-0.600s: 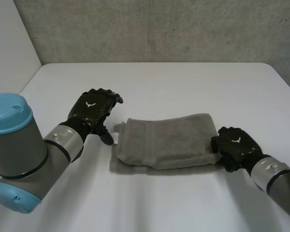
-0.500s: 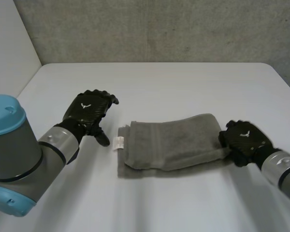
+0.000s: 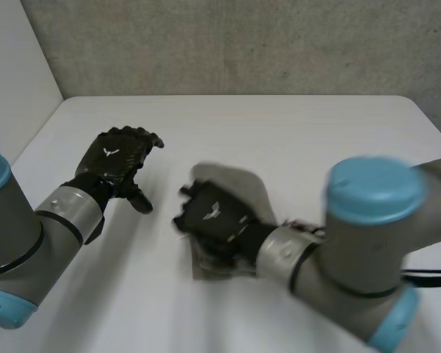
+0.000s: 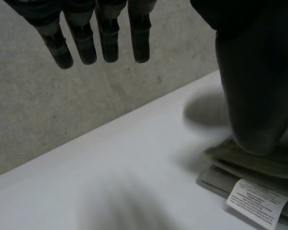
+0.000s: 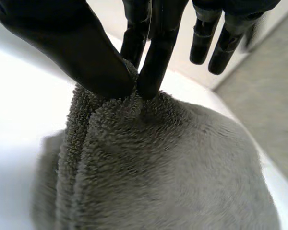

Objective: Fold the towel.

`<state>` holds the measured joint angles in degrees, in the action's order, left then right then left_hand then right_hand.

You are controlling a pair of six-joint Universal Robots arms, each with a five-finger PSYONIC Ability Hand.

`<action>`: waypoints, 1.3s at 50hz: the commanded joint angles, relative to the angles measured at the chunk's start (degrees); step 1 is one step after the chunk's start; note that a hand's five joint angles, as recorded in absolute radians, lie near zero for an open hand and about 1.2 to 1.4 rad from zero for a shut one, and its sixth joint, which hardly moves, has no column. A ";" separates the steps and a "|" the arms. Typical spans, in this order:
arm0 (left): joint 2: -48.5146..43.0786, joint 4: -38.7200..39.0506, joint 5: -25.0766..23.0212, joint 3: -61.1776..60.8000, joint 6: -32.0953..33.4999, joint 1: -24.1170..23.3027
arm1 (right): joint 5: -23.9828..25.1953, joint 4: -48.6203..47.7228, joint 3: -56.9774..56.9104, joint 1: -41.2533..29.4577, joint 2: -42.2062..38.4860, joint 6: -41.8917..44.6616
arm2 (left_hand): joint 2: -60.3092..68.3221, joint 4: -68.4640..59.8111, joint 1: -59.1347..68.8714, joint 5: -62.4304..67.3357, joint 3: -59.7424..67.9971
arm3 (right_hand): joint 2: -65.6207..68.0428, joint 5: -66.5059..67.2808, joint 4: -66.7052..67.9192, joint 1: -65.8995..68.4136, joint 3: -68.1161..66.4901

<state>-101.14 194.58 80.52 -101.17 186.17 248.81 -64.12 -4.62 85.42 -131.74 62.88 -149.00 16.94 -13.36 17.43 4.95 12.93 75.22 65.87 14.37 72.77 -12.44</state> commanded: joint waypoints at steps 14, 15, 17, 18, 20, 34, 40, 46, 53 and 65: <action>-0.89 0.62 -0.02 4.05 -3.43 -1.22 | -6.90 -1.45 5.89 6.83 10.13 -15.24 | -1.34 3.36 -1.83 0.65 -2.93 | -65.22 -65.87 -4.37 -62.77 2.44; -0.90 0.62 -0.02 4.05 -3.44 -1.23 | -6.99 -1.28 6.94 8.33 12.24 -17.71 | -1.34 3.36 -1.83 0.65 -2.93 | -65.22 -65.87 -4.37 -62.77 2.44; -1.87 0.53 -0.02 4.85 -4.76 -1.75 | -7.25 -0.93 7.74 9.91 13.66 -19.91 | -1.17 3.36 -1.66 0.82 -2.93 | -65.22 -65.87 -4.37 -62.77 2.44; -3.00 0.53 0.07 6.15 -6.59 -2.89 | -7.16 -0.92 8.70 11.49 14.37 -21.84 | -1.17 3.36 -1.66 0.82 -2.93 | -65.22 -65.87 -4.37 -62.77 2.44; -4.24 0.36 0.42 7.48 -8.36 -4.04 | -7.16 -0.92 9.32 12.64 14.64 -23.43 | -1.00 3.36 -1.49 0.99 -2.93 | -65.22 -65.87 -4.37 -62.77 2.44; -14.35 -0.17 5.43 11.35 -11.53 -10.10 | -7.86 -1.98 6.97 15.03 3.68 -26.51 | -0.84 3.36 -1.33 1.15 -2.93 | -65.22 -65.87 -4.37 -62.77 2.44; -18.38 -0.34 7.54 10.47 -11.35 -12.21 | -7.95 -1.71 3.00 14.76 -3.98 -31.78 | -1.51 3.36 -2.00 0.48 -2.93 | -65.22 -65.87 -4.37 -62.77 2.44; -21.64 -0.69 9.65 10.47 -11.09 -12.92 | -7.95 -1.36 1.06 14.50 -7.69 -32.85 | -1.68 3.36 -2.17 0.31 -2.93 | -65.22 -65.87 -4.37 -62.77 2.44; -21.91 -0.78 10.00 10.65 -11.09 -12.92 | -8.48 -1.62 0.89 14.50 -8.30 -30.48 | -1.51 3.36 -2.00 0.48 -2.93 | -65.22 -65.87 -4.37 -62.77 2.44; -20.69 -0.87 11.67 10.64 -11.09 -12.74 | -10.24 -0.92 1.41 14.59 -2.70 -28.98 | -2.35 3.36 -2.84 -0.36 -2.93 | -65.22 -65.87 -4.37 -62.77 2.44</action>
<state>-123.69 193.78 90.98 -90.75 175.08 235.81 -74.01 -5.98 86.46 -117.26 55.03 -177.88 16.94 -13.36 17.43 5.48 12.93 14.25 3.52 14.37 13.46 -12.44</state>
